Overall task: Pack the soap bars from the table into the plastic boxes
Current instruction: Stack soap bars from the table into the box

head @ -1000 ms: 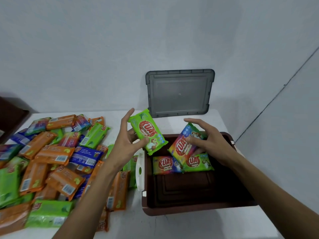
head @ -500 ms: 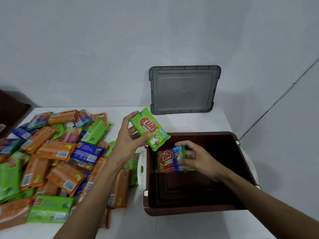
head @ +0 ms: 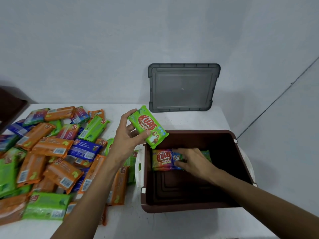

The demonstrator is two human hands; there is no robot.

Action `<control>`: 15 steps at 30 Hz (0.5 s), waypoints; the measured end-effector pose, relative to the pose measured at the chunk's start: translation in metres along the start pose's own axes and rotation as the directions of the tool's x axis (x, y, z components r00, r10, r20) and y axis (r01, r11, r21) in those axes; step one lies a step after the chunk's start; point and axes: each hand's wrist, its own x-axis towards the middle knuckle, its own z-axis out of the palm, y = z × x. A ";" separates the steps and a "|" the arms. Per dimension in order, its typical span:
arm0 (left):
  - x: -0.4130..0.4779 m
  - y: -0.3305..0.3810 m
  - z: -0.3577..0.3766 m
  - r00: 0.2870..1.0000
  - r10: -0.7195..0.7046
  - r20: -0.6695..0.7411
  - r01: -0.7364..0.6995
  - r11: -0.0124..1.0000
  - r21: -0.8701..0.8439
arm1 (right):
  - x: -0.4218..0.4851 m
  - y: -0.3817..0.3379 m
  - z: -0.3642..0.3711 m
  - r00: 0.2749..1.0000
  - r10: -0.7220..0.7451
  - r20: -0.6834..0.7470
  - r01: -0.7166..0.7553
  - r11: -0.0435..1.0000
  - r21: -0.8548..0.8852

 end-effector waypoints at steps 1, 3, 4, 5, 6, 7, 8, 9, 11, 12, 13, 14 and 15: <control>0.000 0.000 0.001 1.000 0.001 -0.003 -0.001 1.000 0.005 | 0.000 0.000 -0.001 1.000 -0.002 0.014 0.002 1.000 -0.018; -0.001 0.000 0.001 1.000 0.003 -0.009 -0.003 1.000 0.012 | -0.001 0.001 -0.006 1.000 0.009 0.028 -0.005 0.994 -0.113; -0.002 0.000 0.002 1.000 0.004 -0.012 -0.004 1.000 0.013 | -0.002 0.000 -0.010 1.000 0.023 0.013 -0.020 0.985 -0.172; -0.003 0.000 0.002 1.000 0.005 -0.016 -0.005 1.000 0.016 | -0.004 -0.002 -0.014 0.999 0.039 -0.021 -0.042 0.980 -0.194; -0.004 0.000 0.003 1.000 0.009 -0.020 -0.008 1.000 0.017 | -0.005 -0.005 -0.018 0.996 0.045 -0.075 -0.057 0.986 -0.156; -0.005 0.000 0.004 1.000 0.015 -0.025 -0.014 1.000 0.014 | -0.007 -0.009 -0.021 0.989 0.048 -0.139 -0.057 0.997 -0.057; -0.006 0.000 0.005 0.999 0.022 -0.032 -0.022 1.000 0.010 | -0.009 -0.015 -0.025 0.978 0.055 -0.201 -0.037 0.995 0.093; -0.008 -0.001 0.008 0.999 0.029 -0.039 -0.029 1.000 0.005 | -0.010 -0.021 -0.028 0.970 0.070 -0.234 -0.004 0.962 0.272; -0.010 -0.001 0.016 0.998 0.041 -0.057 -0.042 0.999 -0.007 | -0.013 -0.037 -0.033 0.979 0.092 -0.183 0.040 0.791 0.611; -0.011 0.000 0.020 0.997 0.045 -0.065 -0.046 0.999 -0.021 | -0.013 -0.043 -0.033 0.984 0.085 -0.155 0.053 0.693 0.719; -0.012 0.000 0.025 0.996 0.046 -0.073 -0.049 0.998 -0.040 | -0.012 -0.047 -0.031 0.985 0.083 -0.150 0.067 0.619 0.782; -0.013 0.000 0.030 0.995 0.047 -0.083 -0.052 0.997 -0.059 | -0.011 -0.051 -0.030 0.983 0.087 -0.164 0.087 0.565 0.821; -0.014 0.000 0.034 0.994 0.048 -0.093 -0.055 0.996 -0.073 | -0.010 -0.053 -0.028 0.977 0.103 -0.189 0.108 0.524 0.845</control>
